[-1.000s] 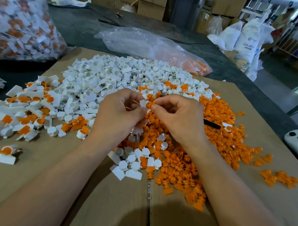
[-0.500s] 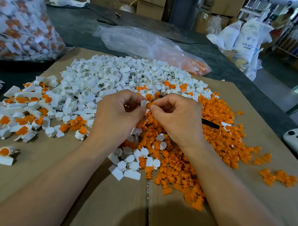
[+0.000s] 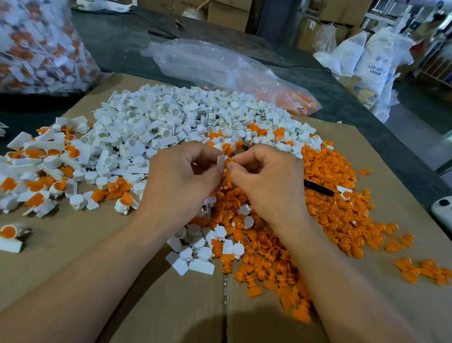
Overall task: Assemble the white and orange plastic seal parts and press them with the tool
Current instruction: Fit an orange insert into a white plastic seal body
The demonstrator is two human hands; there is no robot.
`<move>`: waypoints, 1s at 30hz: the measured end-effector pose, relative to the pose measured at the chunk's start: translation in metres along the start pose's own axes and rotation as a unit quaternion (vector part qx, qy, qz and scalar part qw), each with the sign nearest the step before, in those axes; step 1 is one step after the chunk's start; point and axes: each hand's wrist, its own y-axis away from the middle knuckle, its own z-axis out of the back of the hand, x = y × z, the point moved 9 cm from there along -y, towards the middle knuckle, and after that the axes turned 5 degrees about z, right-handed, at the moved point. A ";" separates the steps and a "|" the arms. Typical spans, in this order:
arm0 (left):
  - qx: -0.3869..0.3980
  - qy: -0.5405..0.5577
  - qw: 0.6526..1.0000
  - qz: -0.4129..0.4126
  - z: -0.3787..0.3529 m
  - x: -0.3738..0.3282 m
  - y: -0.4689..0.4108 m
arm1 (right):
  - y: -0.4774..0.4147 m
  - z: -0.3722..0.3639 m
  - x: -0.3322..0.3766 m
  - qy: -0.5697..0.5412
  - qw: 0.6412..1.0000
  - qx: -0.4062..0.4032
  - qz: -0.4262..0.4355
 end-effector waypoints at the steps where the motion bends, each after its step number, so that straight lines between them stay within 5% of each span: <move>1: 0.002 -0.001 1.000 -0.006 0.000 -0.002 0.001 | 0.000 0.000 -0.004 -0.021 1.000 0.007 -0.018; 18: 0.002 0.072 0.997 0.020 0.002 0.003 -0.002 | 0.000 -0.009 -0.007 -0.138 0.987 0.057 -0.054; 30: -0.012 -0.021 0.997 -0.068 0.000 -0.017 0.009 | 0.002 -0.006 -0.012 -0.155 0.984 0.018 -0.084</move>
